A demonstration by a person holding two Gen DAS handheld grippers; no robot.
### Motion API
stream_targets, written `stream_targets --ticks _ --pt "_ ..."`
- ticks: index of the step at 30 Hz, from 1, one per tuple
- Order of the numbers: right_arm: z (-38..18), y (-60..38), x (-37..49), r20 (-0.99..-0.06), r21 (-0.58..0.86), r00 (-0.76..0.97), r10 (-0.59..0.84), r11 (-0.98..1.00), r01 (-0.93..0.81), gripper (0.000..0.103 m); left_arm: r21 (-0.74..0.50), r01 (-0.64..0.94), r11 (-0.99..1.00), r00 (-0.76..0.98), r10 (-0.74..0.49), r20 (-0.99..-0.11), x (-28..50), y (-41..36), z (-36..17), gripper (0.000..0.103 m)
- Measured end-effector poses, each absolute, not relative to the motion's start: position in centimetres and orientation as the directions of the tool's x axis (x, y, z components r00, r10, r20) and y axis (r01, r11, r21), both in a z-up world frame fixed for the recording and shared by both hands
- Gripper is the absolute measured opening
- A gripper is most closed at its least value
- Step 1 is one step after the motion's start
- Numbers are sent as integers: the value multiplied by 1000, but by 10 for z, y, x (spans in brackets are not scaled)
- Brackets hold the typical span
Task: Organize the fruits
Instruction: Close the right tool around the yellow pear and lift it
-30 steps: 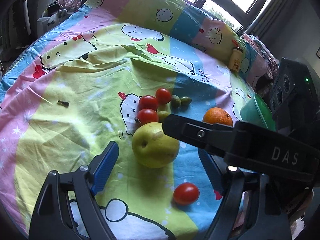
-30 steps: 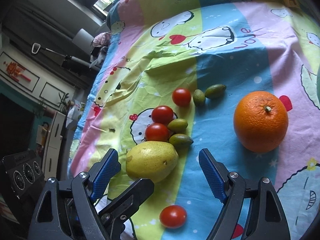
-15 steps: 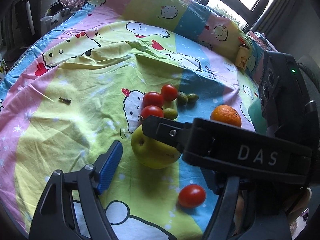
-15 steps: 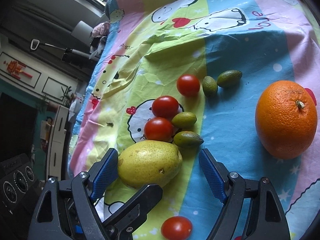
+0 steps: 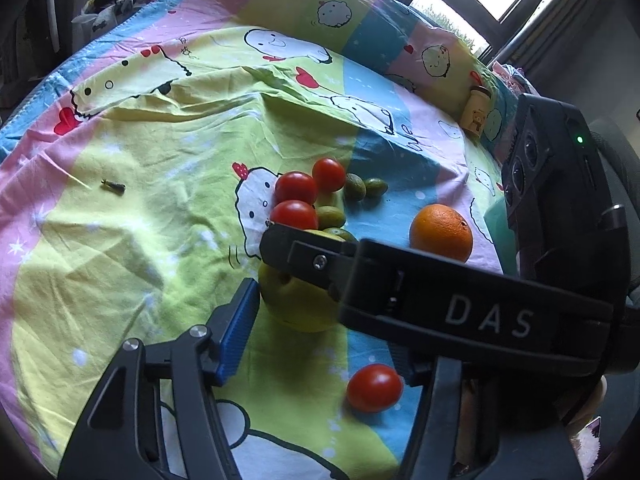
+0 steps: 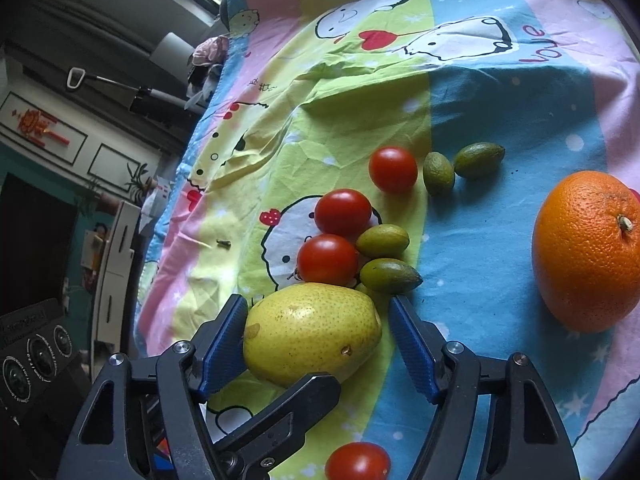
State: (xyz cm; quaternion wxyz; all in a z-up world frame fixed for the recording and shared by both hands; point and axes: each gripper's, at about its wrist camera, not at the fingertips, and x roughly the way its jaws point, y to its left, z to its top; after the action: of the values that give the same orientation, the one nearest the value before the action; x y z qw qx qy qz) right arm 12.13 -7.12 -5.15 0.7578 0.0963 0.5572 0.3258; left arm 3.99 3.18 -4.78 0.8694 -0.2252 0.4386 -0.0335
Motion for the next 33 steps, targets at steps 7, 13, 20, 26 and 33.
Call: stream_targets --ticks 7,13,20,26,33 --pt "-53 -73 120 -768 529 161 620 756 -385 69 -393 -144 908 614 -229 -756 39 30 -47 54" --pt "-52 -77 116 -766 532 169 620 760 -374 69 -392 -134 910 610 -236 -757 37 30 -46 54" --pt "-42 -81 110 -757 517 207 619 762 -389 69 -391 -100 915 632 -245 -735 32 24 -38 54" --pt "-30 -86 103 -745 500 253 618 767 -402 69 -391 -64 918 658 -255 -709 28 19 -30 54" --pt "-18 -90 96 -733 480 297 612 775 -411 69 -393 -31 919 683 -267 -679 23 14 -22 54"
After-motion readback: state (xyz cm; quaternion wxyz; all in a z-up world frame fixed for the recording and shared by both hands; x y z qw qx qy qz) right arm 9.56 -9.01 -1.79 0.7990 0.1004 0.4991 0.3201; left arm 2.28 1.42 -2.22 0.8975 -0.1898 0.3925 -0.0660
